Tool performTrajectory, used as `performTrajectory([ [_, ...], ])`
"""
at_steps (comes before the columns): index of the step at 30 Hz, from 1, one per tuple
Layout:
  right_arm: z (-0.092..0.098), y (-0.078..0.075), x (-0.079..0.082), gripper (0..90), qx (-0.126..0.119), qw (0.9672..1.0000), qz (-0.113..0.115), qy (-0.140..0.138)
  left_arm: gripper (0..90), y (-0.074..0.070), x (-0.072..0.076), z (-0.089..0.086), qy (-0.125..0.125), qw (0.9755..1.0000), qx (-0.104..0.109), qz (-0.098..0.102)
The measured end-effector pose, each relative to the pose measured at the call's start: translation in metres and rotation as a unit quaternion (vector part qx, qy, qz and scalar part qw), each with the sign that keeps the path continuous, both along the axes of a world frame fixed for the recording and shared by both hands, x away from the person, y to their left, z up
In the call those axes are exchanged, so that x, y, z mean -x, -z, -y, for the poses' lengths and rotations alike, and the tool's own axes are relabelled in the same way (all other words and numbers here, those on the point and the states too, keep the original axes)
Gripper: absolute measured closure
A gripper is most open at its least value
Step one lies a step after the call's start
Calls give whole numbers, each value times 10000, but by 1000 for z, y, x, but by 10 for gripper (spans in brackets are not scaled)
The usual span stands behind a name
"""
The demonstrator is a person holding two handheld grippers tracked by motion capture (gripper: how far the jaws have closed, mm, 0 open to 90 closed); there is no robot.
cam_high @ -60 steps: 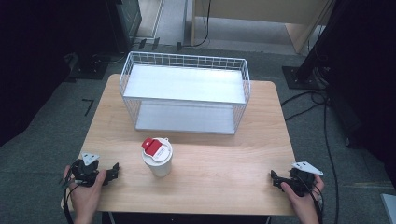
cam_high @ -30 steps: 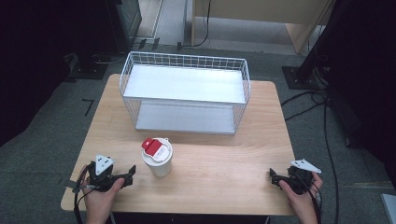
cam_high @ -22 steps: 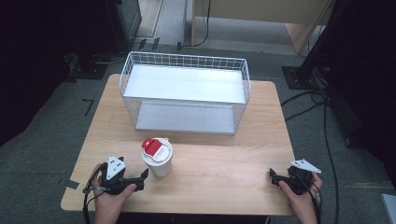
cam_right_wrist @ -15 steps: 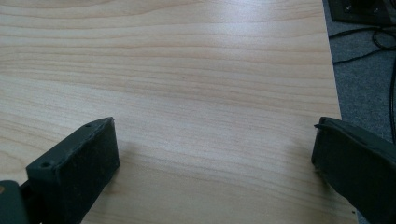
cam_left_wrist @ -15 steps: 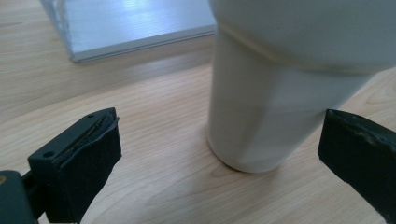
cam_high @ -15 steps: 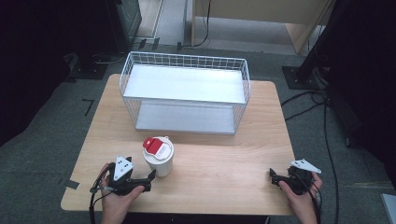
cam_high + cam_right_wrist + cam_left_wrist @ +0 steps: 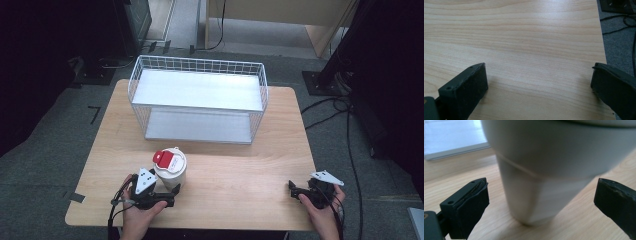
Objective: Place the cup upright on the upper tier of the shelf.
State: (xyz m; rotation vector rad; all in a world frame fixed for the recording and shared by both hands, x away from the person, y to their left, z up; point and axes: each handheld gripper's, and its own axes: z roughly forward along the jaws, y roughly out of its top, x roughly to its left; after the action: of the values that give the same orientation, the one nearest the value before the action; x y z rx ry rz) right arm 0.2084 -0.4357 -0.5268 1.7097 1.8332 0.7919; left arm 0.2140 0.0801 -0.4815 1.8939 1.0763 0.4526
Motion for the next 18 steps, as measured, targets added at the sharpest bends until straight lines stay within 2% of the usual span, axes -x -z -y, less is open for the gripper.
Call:
performTrajectory([
  [2, 0, 0, 0, 6, 4, 10000, 2, -5, 39, 0, -2, 2, -41, 10000, 60, 67],
  [4, 0, 0, 0, 6, 1, 10000, -3, 1, 42, 0, -5, 4, -56, 9997, 214, 139],
  [9, 0, 0, 0, 6, 2, 10000, -2, 0, 69, 0, -8, 14, -144, 9992, 187, 313],
  [14, 0, 0, 0, 7, 0, 10000, -1, -7, 74, 2, -10, 20, -309, 9988, 187, 316],
  [18, 0, 0, 1, 8, -1, 10000, 8, -38, 94, 4, -12, 23, -427, 9981, 175, 405],
])
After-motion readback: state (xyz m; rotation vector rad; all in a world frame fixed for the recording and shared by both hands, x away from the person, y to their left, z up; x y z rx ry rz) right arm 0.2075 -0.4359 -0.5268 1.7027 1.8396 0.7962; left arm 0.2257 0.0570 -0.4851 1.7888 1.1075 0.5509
